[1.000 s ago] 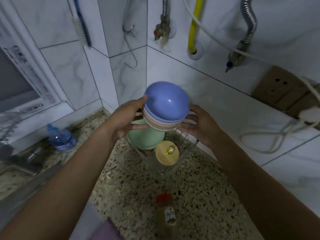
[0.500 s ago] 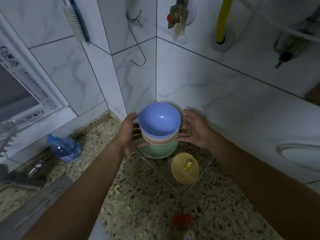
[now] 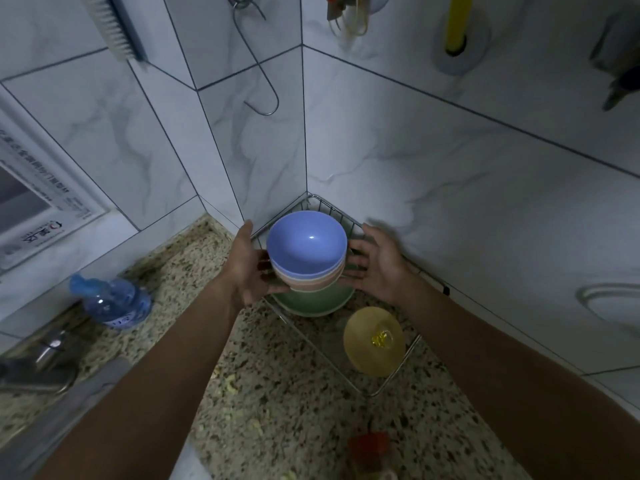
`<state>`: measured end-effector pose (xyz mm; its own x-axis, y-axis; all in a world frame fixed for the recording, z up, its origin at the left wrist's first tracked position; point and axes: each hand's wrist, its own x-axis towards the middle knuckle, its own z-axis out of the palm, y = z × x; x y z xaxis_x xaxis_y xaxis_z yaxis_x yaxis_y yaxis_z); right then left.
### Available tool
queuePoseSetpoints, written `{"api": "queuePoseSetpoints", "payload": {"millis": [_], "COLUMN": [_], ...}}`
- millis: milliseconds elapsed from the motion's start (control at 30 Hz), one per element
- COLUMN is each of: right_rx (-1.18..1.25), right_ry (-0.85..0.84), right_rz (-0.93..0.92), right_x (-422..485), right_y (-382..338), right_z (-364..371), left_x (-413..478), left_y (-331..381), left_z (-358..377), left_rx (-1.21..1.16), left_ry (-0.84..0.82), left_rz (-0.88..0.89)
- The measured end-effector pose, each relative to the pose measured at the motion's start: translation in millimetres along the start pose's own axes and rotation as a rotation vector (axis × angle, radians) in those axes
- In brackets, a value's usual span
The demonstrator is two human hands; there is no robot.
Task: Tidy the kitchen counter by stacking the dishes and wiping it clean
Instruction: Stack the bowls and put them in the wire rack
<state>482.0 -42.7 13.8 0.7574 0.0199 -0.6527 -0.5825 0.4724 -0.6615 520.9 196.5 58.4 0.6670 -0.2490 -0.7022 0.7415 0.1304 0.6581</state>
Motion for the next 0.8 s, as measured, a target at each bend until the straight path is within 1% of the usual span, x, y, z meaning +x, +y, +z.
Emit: {"api": "queuePoseSetpoints", "payload": {"millis": [233, 300, 400, 500, 667, 800], "right_rx": [-0.021, 0.008, 0.106, 0.179, 0.236, 0.284], "right_ry": [0.026, 0.020, -0.011, -0.020, -0.016, 0.003], "right_rz": [-0.024, -0.043, -0.085, -0.128, -0.198, -0.246], "right_x": [-12, -21, -43, -75, -132, -181], "right_y": [0, 1, 1, -1, 2, 9], "right_z": [1, -4, -15, -28, -60, -93], "left_x": [-3, -10, -24, -45, -81, -110], "left_y": [1, 0, -4, -9, -31, -53], "left_z": [-10, -14, -22, -23, -11, 11], "left_rx": [-0.056, -0.088, -0.145, -0.186, -0.253, -0.277], "left_ry": [-0.011, 0.028, 0.075, 0.061, 0.011, -0.084], "left_rz": [0.011, 0.067, 0.197, 0.274, 0.398, 0.398]}}
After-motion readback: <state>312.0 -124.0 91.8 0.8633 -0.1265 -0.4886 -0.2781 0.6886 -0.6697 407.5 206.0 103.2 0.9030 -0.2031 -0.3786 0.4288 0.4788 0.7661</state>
